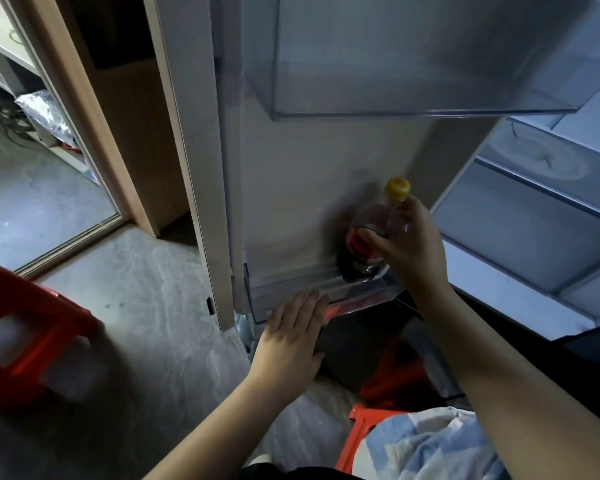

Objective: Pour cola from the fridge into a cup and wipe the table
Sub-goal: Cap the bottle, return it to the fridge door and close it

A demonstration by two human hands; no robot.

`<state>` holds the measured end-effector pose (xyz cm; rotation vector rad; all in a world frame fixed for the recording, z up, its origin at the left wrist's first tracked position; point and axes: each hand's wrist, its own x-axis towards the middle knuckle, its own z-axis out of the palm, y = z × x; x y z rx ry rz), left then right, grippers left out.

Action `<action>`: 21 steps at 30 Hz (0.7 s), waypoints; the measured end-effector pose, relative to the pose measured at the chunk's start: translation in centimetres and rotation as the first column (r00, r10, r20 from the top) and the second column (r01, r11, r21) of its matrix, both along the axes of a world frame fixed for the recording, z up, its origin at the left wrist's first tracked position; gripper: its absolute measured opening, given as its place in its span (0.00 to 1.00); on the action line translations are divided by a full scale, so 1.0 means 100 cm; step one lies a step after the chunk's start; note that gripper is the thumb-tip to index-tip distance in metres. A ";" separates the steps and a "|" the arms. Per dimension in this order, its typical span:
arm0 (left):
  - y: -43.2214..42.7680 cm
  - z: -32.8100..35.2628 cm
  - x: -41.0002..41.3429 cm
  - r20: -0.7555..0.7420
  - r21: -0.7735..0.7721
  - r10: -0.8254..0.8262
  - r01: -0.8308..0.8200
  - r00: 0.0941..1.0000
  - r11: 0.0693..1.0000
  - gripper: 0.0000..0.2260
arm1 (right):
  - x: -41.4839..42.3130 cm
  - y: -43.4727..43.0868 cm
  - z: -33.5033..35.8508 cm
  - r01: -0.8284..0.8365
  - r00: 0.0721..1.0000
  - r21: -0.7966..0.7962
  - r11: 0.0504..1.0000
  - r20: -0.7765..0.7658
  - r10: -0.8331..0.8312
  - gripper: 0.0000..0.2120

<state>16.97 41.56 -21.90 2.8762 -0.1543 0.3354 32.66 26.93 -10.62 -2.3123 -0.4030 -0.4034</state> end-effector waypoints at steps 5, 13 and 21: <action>0.001 -0.001 0.000 0.006 0.000 -0.005 0.005 1.000 1.000 0.46 | 0.014 0.001 -0.008 0.011 0.999 -0.006 1.000 -0.046 -0.012 0.32; 0.001 -0.003 0.000 0.034 0.022 -0.012 0.011 0.999 1.000 0.45 | 0.021 -0.011 -0.012 0.023 0.987 0.008 1.000 -0.161 -0.022 0.34; 0.007 -0.003 -0.001 0.143 0.042 -0.023 0.017 0.989 0.999 0.38 | -0.057 -0.014 -0.057 -0.010 0.975 -0.102 0.995 0.221 0.033 0.23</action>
